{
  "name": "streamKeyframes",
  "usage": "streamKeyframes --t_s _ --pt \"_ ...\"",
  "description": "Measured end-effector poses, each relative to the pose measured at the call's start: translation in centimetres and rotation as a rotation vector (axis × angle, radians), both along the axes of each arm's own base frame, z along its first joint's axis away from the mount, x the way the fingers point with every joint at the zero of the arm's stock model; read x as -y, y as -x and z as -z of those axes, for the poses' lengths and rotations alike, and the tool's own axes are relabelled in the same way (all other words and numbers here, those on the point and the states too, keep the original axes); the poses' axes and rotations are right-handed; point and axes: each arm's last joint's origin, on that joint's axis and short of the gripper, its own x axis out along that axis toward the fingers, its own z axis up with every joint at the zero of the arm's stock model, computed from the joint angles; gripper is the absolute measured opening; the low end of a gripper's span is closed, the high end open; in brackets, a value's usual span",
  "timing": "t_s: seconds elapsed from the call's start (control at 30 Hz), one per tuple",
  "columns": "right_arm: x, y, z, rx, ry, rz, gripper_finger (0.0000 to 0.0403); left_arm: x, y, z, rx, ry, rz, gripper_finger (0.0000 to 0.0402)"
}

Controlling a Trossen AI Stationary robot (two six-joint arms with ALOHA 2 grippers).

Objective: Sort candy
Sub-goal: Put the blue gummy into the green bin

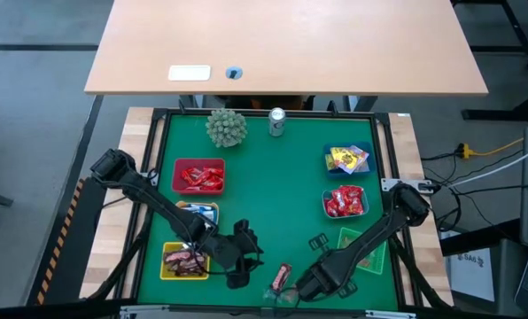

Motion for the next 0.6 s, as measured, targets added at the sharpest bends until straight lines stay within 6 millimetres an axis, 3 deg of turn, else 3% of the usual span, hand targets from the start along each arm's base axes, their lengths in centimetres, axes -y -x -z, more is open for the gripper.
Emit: streamKeyframes --t_s 0.17,0.47,0.6 --pt "0.2 1.8 -0.7 -0.053 0.078 -0.018 0.0026 0.0 0.0 0.0 -0.002 -0.002 -0.001 0.0137" --pt "0.7 6.1 0.4 -0.103 0.202 -0.011 0.0026 -0.1 0.0 0.1 -0.006 -0.010 0.001 0.0137" --pt "1.4 7.0 1.1 -0.122 0.276 0.045 0.0026 -0.1 0.0 0.1 -0.006 -0.012 0.002 0.0137"
